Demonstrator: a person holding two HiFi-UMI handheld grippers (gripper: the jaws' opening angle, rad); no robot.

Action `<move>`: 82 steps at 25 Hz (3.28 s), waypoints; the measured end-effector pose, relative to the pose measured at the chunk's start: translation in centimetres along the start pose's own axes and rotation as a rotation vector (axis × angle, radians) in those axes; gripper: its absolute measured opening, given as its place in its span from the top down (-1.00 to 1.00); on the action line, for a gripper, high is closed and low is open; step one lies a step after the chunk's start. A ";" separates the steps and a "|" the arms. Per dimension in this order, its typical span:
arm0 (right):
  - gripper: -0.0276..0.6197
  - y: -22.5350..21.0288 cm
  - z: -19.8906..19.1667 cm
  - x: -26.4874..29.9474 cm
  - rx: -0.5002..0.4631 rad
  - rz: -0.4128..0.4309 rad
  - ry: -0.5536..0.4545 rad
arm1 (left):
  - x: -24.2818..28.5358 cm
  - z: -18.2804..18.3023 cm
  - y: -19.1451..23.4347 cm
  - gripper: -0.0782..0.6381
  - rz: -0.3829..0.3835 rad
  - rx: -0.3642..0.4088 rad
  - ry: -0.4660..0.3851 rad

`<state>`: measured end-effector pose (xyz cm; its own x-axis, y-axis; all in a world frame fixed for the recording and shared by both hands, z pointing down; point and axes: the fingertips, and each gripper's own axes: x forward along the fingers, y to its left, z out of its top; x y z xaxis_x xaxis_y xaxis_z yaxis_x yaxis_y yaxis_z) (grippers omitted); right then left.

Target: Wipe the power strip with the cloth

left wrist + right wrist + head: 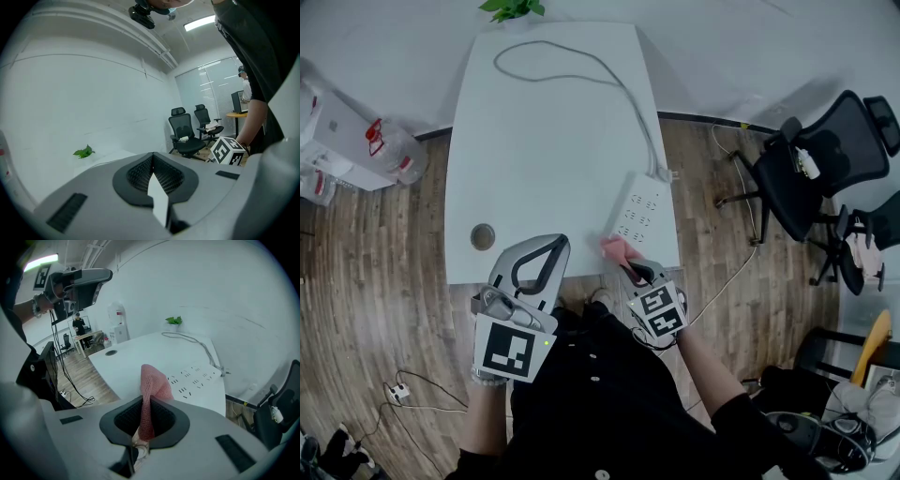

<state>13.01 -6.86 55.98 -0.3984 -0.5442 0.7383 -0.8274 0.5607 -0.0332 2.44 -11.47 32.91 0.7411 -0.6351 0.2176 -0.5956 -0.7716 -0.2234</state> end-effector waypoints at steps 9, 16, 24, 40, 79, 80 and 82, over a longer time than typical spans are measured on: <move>0.75 -2.1 2.5 -2.2 -0.038 -0.032 -0.047 | 0.3 0.2 0.2 0.74 0.009 -0.005 0.000; 0.75 -6.6 5.6 -3.0 -0.068 -0.112 -0.102 | 0.4 0.6 0.3 0.74 0.024 0.000 -0.005; 0.75 -11.6 8.2 -1.6 -0.123 -0.163 -0.114 | 0.2 0.7 0.3 0.74 0.063 -0.008 0.008; 0.75 -17.1 8.7 4.4 -0.203 -0.190 0.015 | -1.2 -0.4 0.6 0.74 0.131 -0.026 0.049; 0.75 -12.2 6.5 5.2 -0.176 -0.128 0.036 | -1.8 -0.5 1.3 0.74 0.123 -0.021 0.034; 0.75 -11.7 6.4 5.2 -0.174 -0.120 0.031 | -1.9 -0.5 1.3 0.74 0.121 -0.022 0.033; 0.75 -10.8 6.3 5.1 -0.169 -0.104 0.024 | -1.9 -0.6 1.2 0.74 0.118 -0.024 0.031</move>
<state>17.41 -19.57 55.84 -0.3029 -0.5905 0.7481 -0.7844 0.6003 0.1562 0.17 -11.24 32.79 0.6559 -0.7218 0.2210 -0.6854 -0.6921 -0.2262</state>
